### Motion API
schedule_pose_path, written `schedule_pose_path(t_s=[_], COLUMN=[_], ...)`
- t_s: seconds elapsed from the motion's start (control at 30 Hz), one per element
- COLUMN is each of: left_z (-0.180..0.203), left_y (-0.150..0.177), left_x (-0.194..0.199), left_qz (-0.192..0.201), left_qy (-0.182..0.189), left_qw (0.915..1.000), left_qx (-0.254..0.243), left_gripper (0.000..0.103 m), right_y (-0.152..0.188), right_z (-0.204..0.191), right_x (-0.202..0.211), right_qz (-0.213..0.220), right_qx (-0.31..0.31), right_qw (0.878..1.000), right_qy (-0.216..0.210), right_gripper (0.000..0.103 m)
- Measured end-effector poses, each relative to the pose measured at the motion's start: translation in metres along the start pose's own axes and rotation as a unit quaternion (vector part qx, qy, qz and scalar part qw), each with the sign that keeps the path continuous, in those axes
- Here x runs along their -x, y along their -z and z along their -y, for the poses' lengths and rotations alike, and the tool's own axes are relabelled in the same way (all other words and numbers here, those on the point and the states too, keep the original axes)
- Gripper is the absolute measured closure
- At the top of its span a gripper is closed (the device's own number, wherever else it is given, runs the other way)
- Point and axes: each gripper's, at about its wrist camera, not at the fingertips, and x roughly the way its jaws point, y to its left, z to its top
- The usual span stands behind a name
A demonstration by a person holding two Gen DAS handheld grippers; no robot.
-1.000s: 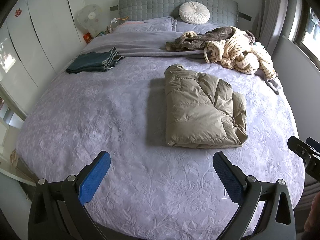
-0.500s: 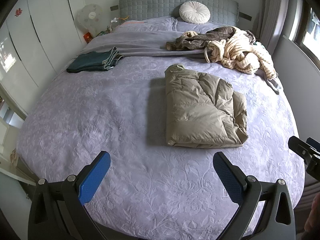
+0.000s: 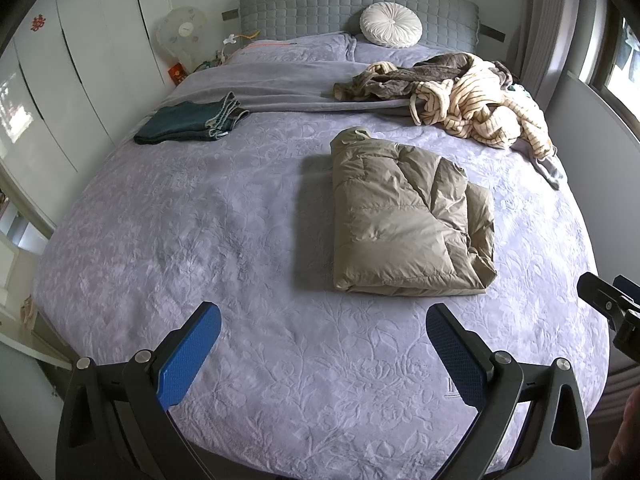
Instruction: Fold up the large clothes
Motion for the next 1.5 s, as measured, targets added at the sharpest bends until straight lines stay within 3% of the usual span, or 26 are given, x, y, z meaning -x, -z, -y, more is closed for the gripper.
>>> schedule_pose_path(t_s=[1.5], left_z=[-0.0048], left_y=[0.0043], left_x=[0.0016], left_qz=[0.001], left_qy=[-0.007], left_qw=[1.0000], left_qx=[-0.001], left_gripper=[0.000], right_y=[0.0036], right_z=[-0.0010], right_x=[0.0010], right_qz=[0.002], right_qx=[-0.004], right_qw=[1.000], right_qy=[0.001], right_gripper=[0.013])
